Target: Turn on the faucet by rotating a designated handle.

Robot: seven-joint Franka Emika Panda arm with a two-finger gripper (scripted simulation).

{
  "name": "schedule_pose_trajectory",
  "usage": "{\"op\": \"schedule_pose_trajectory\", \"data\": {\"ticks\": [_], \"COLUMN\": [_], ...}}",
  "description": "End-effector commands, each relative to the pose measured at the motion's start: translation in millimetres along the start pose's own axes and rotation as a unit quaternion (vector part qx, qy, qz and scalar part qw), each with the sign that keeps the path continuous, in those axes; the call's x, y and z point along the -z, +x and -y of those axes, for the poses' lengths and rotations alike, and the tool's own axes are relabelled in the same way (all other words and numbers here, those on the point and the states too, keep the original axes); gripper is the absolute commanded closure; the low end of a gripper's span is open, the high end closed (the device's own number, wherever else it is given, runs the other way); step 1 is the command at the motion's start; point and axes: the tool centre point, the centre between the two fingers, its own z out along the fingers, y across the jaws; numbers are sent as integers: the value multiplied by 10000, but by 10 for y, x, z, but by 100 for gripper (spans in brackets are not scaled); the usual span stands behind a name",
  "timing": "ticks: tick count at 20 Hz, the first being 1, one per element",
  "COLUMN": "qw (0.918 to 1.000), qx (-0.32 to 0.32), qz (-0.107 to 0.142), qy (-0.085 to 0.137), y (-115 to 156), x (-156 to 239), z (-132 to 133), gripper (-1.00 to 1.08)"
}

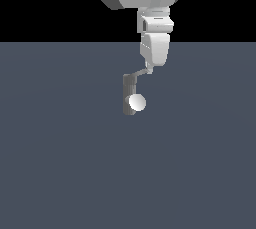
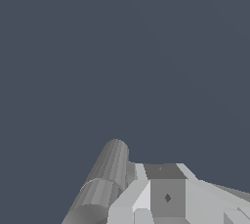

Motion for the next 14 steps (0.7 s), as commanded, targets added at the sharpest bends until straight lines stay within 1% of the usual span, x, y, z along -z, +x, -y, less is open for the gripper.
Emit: {"op": "schedule_pose_trajectory", "data": {"ticks": [1, 6, 7, 8, 14], "qw": [9998, 9998, 9998, 10000, 9999], "qx": [23, 5, 5, -30, -16], "qz": [43, 45, 45, 1, 20], "qy": [-174, -205, -205, -52, -125], "y": [-101, -185, -185, -104, -476], "x": [-136, -153, -153, -22, -81], "z": [-173, -335, -335, -223, -310], "gripper": [108, 108, 108, 108, 108]}}
